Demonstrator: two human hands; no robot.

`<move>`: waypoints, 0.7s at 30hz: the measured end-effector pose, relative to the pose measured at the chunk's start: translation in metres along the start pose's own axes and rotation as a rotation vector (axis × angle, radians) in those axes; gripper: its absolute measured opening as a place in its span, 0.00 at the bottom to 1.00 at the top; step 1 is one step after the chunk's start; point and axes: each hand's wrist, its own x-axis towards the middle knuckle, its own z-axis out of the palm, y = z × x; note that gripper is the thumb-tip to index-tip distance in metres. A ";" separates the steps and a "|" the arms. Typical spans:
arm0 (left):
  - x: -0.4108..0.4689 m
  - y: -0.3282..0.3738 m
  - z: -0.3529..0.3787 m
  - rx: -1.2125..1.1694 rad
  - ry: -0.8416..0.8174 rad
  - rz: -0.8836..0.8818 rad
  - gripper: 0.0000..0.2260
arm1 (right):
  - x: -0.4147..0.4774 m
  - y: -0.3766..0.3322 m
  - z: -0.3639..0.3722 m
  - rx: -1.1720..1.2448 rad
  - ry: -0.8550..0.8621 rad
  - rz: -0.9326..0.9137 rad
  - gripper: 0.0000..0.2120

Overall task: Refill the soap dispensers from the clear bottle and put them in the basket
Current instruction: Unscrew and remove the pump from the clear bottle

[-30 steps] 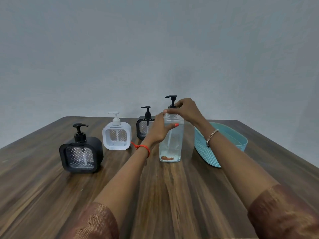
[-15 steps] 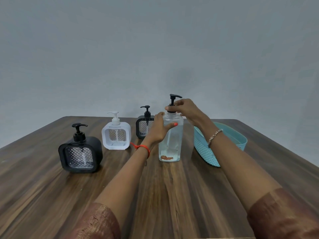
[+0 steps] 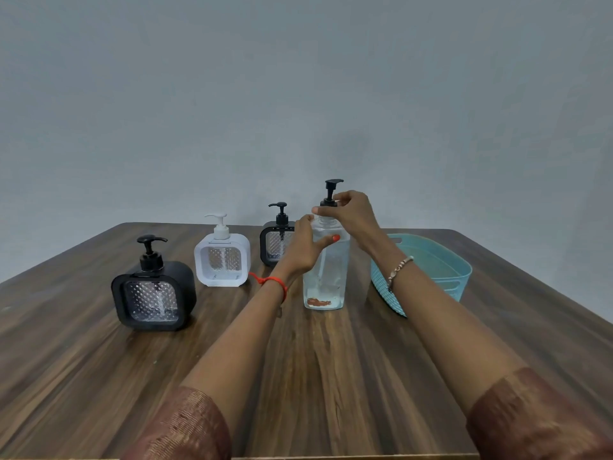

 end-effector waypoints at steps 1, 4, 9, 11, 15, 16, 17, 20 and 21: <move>0.000 0.000 0.000 -0.006 0.000 0.003 0.30 | -0.001 -0.001 0.003 -0.051 0.026 -0.025 0.20; 0.001 0.000 0.000 -0.015 -0.006 -0.018 0.30 | 0.001 -0.003 0.007 -0.114 0.057 -0.053 0.15; 0.003 -0.002 -0.001 -0.005 -0.010 -0.038 0.31 | 0.006 -0.011 -0.001 0.054 -0.043 0.079 0.14; 0.003 -0.002 -0.001 -0.011 -0.007 -0.040 0.32 | 0.009 -0.012 -0.005 0.094 -0.108 0.116 0.17; 0.002 -0.002 0.000 -0.029 -0.008 -0.035 0.32 | 0.008 -0.013 -0.008 0.033 -0.183 0.082 0.09; 0.002 -0.002 0.000 -0.039 -0.010 -0.030 0.32 | 0.006 -0.013 -0.005 -0.011 -0.170 0.062 0.06; 0.002 -0.002 0.000 -0.050 -0.010 -0.018 0.31 | 0.005 -0.013 -0.001 -0.067 -0.149 0.027 0.12; 0.001 -0.001 -0.001 -0.066 -0.015 -0.012 0.29 | 0.004 -0.011 0.008 -0.171 -0.042 -0.060 0.20; 0.001 -0.001 -0.001 -0.063 -0.015 -0.022 0.31 | 0.005 -0.011 0.009 -0.164 -0.011 -0.058 0.16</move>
